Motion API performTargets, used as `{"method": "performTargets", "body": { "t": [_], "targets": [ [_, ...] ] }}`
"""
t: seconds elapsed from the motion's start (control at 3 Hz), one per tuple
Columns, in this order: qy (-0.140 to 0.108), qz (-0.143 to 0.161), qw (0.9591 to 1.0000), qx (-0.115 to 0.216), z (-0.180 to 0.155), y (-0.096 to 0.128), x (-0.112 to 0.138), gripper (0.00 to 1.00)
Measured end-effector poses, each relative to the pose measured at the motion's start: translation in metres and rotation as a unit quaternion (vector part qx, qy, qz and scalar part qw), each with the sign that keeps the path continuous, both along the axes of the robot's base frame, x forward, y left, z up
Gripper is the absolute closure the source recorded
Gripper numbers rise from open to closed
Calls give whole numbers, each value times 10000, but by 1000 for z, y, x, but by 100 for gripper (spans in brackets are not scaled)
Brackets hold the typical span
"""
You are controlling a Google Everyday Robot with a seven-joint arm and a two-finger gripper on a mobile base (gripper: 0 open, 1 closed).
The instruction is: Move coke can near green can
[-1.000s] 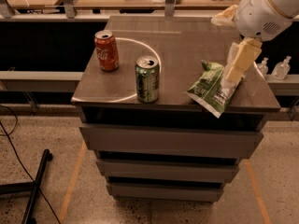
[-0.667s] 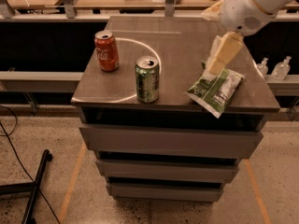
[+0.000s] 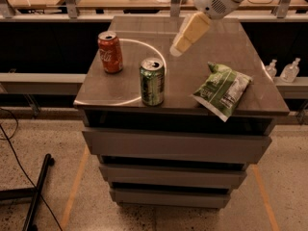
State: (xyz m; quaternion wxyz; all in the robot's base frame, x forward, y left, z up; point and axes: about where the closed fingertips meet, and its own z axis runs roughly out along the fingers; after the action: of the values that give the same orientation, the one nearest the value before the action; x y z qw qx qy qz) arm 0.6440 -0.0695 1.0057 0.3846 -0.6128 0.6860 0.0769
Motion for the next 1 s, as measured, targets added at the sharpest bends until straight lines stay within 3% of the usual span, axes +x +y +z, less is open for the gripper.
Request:
{"method": "performTargets", "body": {
  "t": [0.33, 0.67, 1.0],
  "targets": [
    [-71, -96, 9988, 481, 4, 32, 27, 0],
    [-77, -45, 9945, 1046, 2, 74, 53, 0],
    [58, 79, 9923, 1235, -8, 106, 64, 0]
  ]
}}
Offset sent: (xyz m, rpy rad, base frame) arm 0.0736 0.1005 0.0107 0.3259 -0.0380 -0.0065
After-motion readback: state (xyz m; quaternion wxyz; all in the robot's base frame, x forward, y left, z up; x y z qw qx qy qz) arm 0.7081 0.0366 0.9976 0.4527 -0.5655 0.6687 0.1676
